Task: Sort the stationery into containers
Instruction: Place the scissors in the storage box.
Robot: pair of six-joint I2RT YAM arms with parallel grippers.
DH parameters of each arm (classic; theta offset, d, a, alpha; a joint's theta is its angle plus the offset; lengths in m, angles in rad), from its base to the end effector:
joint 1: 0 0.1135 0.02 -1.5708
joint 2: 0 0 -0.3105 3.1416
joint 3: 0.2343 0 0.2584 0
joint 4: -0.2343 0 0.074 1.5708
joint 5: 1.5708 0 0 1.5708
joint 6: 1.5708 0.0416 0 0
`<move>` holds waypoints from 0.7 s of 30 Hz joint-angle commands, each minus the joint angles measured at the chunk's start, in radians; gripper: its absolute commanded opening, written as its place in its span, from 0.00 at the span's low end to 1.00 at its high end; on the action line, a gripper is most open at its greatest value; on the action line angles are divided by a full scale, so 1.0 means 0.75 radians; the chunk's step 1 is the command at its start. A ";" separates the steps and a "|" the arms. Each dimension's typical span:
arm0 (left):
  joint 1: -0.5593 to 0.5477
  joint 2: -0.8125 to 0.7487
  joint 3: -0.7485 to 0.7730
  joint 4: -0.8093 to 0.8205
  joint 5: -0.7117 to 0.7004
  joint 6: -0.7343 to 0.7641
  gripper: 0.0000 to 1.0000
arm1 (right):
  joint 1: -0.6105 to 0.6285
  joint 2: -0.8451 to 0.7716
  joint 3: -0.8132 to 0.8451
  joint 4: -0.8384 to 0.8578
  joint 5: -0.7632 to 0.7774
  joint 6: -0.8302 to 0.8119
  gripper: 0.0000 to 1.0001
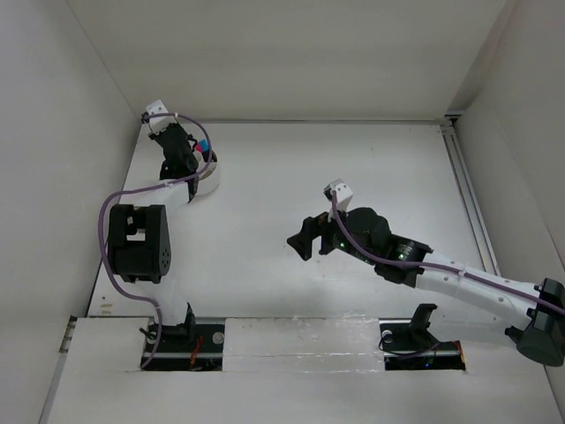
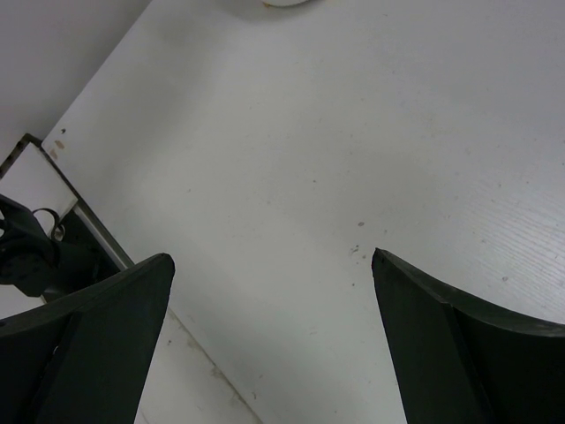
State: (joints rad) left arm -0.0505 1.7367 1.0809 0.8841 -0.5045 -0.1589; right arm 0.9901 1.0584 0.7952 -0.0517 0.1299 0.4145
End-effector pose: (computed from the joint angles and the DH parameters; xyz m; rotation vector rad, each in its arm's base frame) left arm 0.4151 -0.0008 0.3390 -0.4940 1.2813 0.1629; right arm 0.1338 0.1941 0.3410 -0.4697 1.9143 0.8256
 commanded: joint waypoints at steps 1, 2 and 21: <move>0.000 0.002 0.005 0.083 0.024 -0.036 0.00 | 0.013 0.002 0.011 0.083 -0.016 0.006 1.00; 0.000 0.016 0.005 0.083 0.024 -0.036 0.00 | 0.013 0.002 0.011 0.083 -0.016 0.006 1.00; -0.082 -0.227 -0.075 0.112 0.098 0.018 0.88 | 0.013 0.041 0.038 0.083 -0.003 -0.007 1.00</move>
State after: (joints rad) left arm -0.0784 1.6997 1.0203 0.8806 -0.4438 -0.1768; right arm 0.9901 1.0805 0.7952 -0.0437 0.1299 0.4145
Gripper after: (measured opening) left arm 0.853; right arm 0.999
